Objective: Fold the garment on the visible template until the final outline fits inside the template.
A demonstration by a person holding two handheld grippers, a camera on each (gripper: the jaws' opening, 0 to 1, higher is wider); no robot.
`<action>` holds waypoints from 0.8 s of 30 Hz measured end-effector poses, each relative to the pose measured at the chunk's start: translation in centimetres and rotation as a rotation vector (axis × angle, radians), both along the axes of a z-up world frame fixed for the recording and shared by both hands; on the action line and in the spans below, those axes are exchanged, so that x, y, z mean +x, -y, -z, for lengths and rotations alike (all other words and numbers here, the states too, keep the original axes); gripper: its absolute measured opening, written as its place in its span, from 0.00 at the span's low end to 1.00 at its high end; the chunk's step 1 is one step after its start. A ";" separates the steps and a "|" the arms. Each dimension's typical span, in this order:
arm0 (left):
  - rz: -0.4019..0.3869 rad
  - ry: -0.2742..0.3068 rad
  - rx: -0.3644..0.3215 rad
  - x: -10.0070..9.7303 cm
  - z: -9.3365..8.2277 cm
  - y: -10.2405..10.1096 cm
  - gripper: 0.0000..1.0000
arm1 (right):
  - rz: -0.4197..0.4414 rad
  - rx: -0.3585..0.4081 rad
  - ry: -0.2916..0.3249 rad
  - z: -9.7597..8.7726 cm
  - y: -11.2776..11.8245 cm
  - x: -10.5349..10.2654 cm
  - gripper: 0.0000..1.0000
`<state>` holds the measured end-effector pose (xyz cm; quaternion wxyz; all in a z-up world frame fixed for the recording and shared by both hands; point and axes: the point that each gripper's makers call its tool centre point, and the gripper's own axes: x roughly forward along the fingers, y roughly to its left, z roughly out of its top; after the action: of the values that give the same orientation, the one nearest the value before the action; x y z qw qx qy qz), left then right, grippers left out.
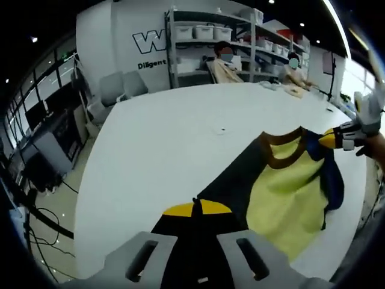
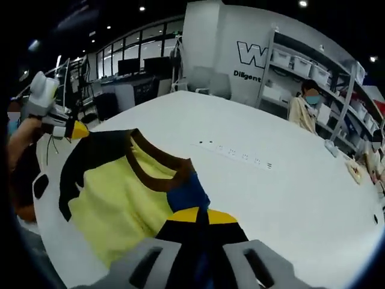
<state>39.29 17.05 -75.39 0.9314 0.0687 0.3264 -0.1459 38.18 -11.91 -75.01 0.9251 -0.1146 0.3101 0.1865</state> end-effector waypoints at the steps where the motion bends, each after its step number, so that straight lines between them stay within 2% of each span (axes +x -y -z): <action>1: -0.002 0.000 0.006 0.3 0.2 -0.1 0.01 | -0.003 -0.003 0.007 -0.1 -0.2 0.4 0.00; 5: -0.020 -0.011 0.018 1.7 1.3 -0.6 0.01 | -0.005 -0.024 0.019 0.4 -0.4 2.4 0.00; 10: -0.039 -0.016 0.020 3.2 2.6 -0.8 0.01 | 0.007 -0.004 0.035 1.3 -0.8 4.4 0.00; 13: -0.062 -0.024 0.023 3.8 3.3 -0.9 0.01 | 0.009 -0.001 0.031 2.4 -1.0 5.3 0.00; 20: -0.084 -0.050 0.040 5.2 5.4 -1.0 0.01 | 0.015 -0.026 -0.014 5.4 -0.9 6.4 0.00; 22: -0.088 -0.090 0.006 5.3 6.1 -1.0 0.01 | 0.016 -0.037 -0.030 6.2 -0.6 6.6 0.00; 24: -0.088 -0.093 -0.003 5.6 6.3 -1.1 0.01 | 0.026 -0.016 -0.041 6.8 -0.6 6.9 0.00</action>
<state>44.89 18.15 -81.72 0.9209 0.0462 0.3716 -0.1082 45.05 -11.34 -81.80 0.9200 -0.1143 0.3318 0.1744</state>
